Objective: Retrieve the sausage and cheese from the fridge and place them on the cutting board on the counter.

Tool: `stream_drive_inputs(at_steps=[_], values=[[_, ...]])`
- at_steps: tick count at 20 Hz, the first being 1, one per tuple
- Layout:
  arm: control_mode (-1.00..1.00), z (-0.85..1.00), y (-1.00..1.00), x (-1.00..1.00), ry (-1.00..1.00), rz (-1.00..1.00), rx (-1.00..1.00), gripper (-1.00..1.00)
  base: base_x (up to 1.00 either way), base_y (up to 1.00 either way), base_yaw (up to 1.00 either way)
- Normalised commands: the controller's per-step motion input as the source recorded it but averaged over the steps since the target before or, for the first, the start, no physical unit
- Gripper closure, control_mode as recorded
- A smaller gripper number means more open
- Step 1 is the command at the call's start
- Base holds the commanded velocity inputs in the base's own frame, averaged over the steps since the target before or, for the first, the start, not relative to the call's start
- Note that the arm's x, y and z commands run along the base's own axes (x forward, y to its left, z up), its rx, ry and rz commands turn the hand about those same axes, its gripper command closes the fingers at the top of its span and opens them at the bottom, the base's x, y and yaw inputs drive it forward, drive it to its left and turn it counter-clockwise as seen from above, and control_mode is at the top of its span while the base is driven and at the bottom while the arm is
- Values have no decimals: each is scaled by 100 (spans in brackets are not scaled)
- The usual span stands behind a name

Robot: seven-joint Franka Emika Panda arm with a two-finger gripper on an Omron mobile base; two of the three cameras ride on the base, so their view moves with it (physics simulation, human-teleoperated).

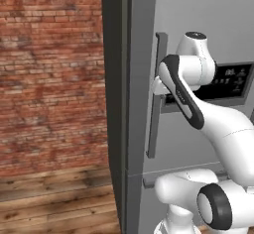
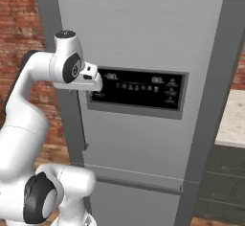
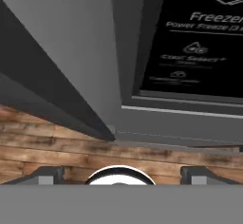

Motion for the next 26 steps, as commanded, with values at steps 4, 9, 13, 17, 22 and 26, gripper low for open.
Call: stream_drive_inputs(at_steps=[4, 9, 13, 17, 22, 26], values=[[100, 0, 0, 0, 0, 0, 0, -100, -90, 31, 0], [100, 0, 0, 0, 0, 0, 0, -100, -74, 7, 0], [100, 0, 0, 0, 0, 0, 0, -100, -21, 0, 0], [100, 0, 0, 0, 0, 0, 0, -100, 0, 0, 0], [100, 0, 0, 0, 0, 0, 0, -100, -11, 0, 2], [-100, 0, 0, -15, -34, 4, -6, -100, -15, 0, 4]])
